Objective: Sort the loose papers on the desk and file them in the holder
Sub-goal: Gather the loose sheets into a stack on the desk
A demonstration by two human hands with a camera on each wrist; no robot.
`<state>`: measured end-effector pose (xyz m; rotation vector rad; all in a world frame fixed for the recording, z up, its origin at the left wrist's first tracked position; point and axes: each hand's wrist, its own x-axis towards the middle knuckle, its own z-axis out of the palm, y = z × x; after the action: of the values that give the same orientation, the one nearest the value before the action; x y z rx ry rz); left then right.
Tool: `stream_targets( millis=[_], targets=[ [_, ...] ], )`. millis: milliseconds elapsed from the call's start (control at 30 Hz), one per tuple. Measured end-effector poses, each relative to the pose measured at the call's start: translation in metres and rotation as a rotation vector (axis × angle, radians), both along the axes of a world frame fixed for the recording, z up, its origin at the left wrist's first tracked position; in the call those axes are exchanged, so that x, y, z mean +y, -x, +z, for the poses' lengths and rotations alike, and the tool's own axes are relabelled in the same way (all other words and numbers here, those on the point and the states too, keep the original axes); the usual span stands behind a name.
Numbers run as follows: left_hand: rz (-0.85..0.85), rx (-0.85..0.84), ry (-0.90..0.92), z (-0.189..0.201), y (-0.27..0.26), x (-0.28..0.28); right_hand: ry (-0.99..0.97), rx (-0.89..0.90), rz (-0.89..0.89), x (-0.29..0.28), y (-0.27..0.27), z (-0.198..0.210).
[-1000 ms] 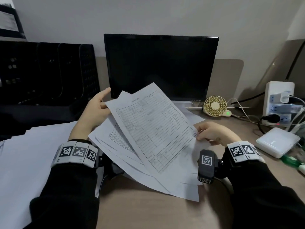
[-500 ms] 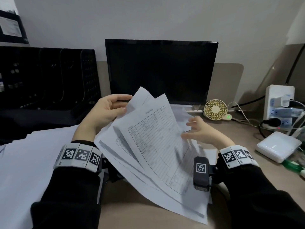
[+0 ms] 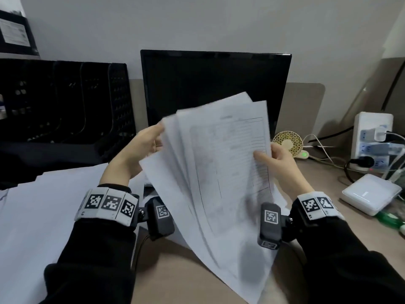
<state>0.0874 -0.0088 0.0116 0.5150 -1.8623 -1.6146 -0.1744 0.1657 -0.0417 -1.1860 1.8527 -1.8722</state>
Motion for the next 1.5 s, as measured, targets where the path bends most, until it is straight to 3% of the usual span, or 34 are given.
stream_targets(
  millis=[100, 267, 600, 800, 1000, 1167, 1500],
  targets=[
    [-0.092, -0.017, 0.035, -0.002, -0.002, 0.002, 0.099, -0.113, -0.028, 0.001, 0.011, -0.004],
    [0.057, -0.161, 0.268, -0.009, 0.019, 0.007, 0.157, -0.175, 0.023, -0.003, 0.010, -0.005],
    [0.170, -0.099, 0.338, -0.016, 0.029, 0.009, -0.004, -0.120, -0.158, -0.001, 0.018, -0.012],
    [0.202, -0.135, 0.314, -0.019, 0.022, 0.000, 0.048, -0.222, -0.254, 0.012, 0.030, -0.011],
    [0.180, -0.114, 0.287, -0.020, 0.017, -0.002, -0.096, -0.361, -0.125, 0.011, 0.025, -0.007],
    [0.191, -0.074, 0.271, -0.020, 0.021, 0.002, -0.128, -0.307, -0.068, 0.002, 0.016, -0.009],
    [0.213, -0.054, 0.250, -0.022, 0.012, -0.005, 0.083, -0.364, -0.350, 0.024, 0.033, -0.010]
  ],
)
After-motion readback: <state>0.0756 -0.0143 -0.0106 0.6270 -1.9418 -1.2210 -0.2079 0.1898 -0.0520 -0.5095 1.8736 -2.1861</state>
